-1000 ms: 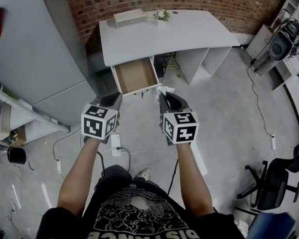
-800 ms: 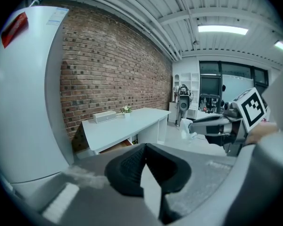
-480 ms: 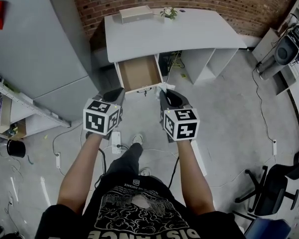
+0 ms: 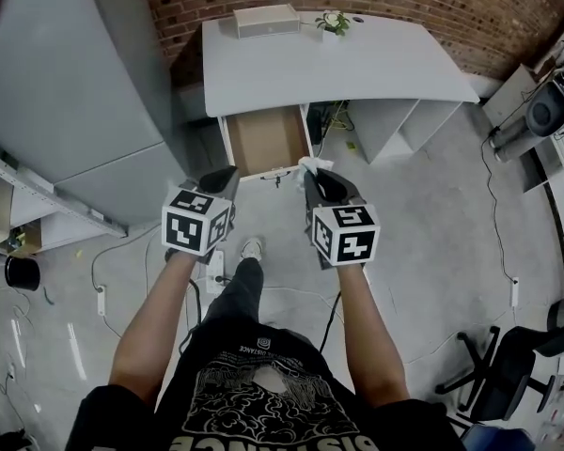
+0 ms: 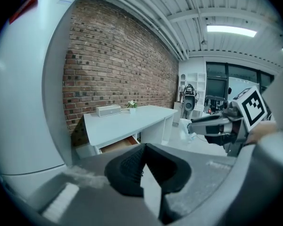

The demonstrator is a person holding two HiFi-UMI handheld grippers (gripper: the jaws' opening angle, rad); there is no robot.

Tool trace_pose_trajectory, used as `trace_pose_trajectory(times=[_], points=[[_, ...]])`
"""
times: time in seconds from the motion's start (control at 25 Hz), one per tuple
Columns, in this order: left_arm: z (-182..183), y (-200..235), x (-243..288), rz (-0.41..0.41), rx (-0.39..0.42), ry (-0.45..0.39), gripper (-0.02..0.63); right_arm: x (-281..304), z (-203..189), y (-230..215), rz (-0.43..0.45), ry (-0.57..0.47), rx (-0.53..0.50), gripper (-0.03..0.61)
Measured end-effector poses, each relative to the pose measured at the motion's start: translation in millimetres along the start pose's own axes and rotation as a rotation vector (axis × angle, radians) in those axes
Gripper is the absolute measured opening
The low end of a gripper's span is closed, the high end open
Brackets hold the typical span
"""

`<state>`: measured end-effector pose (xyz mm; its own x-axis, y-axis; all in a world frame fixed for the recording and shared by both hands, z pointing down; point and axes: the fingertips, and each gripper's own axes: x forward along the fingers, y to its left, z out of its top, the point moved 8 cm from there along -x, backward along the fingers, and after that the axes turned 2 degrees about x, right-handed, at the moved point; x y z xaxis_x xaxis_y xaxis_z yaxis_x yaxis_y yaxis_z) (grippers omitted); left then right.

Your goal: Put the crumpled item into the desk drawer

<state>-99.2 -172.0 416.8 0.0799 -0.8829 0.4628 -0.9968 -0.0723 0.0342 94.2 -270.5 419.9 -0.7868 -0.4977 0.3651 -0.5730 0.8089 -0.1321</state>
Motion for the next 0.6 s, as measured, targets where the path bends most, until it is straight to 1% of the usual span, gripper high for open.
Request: trace_pose_trajectory(times=[0.12,0.32,0.6], points=[[-8.8,18.1,18.4,0.002,-0.025,0.020,0.003,26.7,-3.9,-3.4,0.012,0.037,0.001,0.046],[-12.3,45.1,52.3,-0.013,-0.038,0.067,0.003,74.0,-5.8,-13.3,0.026,0.099,-0.002,0.046],[-26.3,80.4,99.5,-0.033,-0.064,0.132,0.003,138.2,-28.2,-27.1,0.042,0.196,0.008,0.046]])
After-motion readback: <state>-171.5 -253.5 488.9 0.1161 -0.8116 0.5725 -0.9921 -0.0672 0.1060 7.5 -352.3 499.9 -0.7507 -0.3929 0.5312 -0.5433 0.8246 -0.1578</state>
